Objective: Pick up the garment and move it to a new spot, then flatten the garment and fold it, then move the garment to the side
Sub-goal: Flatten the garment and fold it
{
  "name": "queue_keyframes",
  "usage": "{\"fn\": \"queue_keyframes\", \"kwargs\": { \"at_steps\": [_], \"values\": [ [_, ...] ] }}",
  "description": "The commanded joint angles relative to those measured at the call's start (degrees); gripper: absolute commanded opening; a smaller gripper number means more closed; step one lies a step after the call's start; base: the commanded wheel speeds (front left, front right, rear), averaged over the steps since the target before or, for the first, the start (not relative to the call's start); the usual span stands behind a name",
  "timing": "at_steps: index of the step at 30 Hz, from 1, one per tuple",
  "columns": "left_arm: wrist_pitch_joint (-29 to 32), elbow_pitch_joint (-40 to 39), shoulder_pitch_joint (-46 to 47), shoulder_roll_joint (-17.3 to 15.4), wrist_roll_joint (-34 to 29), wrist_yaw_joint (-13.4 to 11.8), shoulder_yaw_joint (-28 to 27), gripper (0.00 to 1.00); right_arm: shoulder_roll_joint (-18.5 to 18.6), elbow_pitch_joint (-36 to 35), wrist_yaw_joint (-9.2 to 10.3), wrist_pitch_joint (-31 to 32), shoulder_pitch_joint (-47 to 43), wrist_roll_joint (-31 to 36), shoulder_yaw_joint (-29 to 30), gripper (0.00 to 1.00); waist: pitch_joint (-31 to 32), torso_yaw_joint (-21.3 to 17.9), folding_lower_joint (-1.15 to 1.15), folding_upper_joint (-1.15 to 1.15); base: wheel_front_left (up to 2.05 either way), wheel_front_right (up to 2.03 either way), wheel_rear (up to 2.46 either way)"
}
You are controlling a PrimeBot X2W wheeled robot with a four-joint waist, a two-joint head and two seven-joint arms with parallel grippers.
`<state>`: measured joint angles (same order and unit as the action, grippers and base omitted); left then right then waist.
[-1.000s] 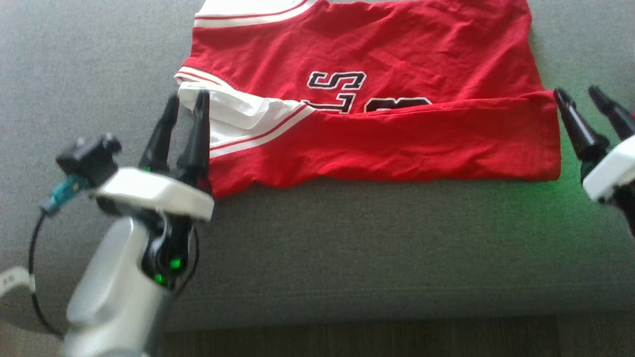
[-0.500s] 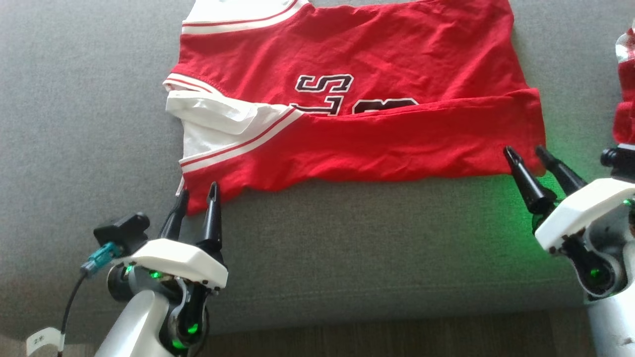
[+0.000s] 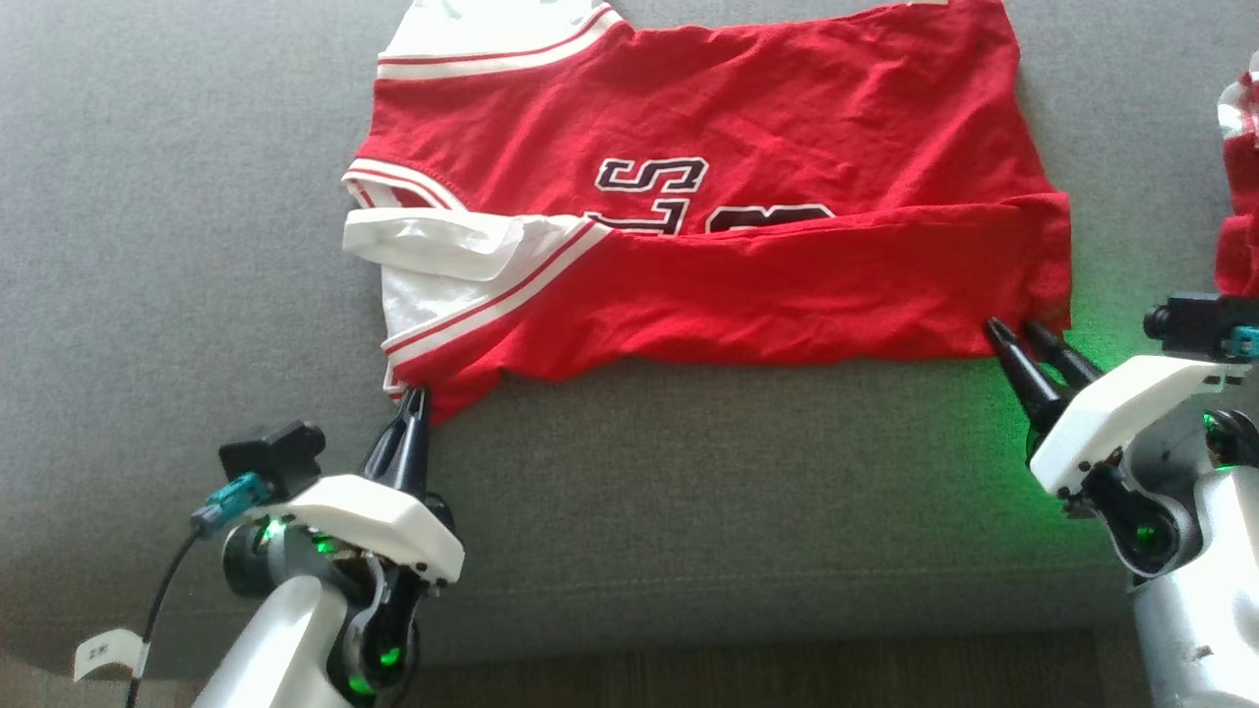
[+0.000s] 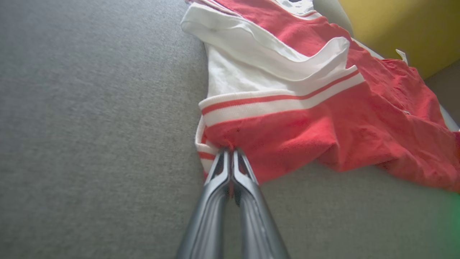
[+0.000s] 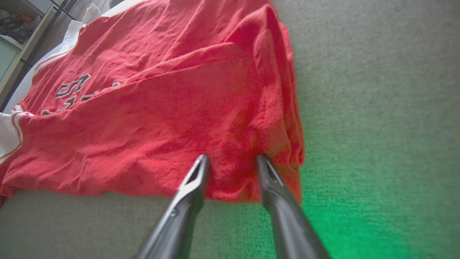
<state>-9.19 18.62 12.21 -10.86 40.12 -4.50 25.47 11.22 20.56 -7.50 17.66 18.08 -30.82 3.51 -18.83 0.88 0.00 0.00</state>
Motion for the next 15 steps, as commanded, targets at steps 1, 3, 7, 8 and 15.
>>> {"fn": "queue_keyframes", "kwargs": {
  "at_steps": [1,3,7,8,15],
  "values": [
    [-0.43,-1.59,0.68,-1.97,-0.69,0.04,-1.46,0.00,0.73,-1.20,0.01,0.20,-0.46,-0.09,-1.10,0.00,0.20,0.33,0.00,0.00,0.00,0.00,0.00],
    [-0.56,-1.86,0.61,-2.45,-1.08,0.01,-1.37,0.00,1.13,-1.51,0.01,-0.05,-0.72,-0.20,-0.72,0.00,0.27,0.42,0.00,0.00,0.00,0.00,0.00],
    [-0.63,-3.49,-0.28,-3.99,-1.86,-0.38,-1.31,0.00,2.95,-3.54,0.01,-0.17,-2.27,-0.70,0.12,0.00,0.85,0.42,0.00,0.00,0.00,0.00,0.00],
    [-0.35,-4.68,-1.02,-4.75,-2.09,-0.62,-1.23,0.00,3.77,-4.85,0.01,0.27,-3.26,-1.05,0.20,0.00,1.24,0.26,0.00,0.00,0.00,0.00,0.00],
    [1.78,-10.26,-4.49,-7.32,-2.26,-2.14,-1.21,0.00,5.55,-9.30,0.01,2.27,-6.74,-1.93,0.91,0.00,2.26,-0.37,0.00,0.00,0.00,0.00,0.00]
  ]
}}
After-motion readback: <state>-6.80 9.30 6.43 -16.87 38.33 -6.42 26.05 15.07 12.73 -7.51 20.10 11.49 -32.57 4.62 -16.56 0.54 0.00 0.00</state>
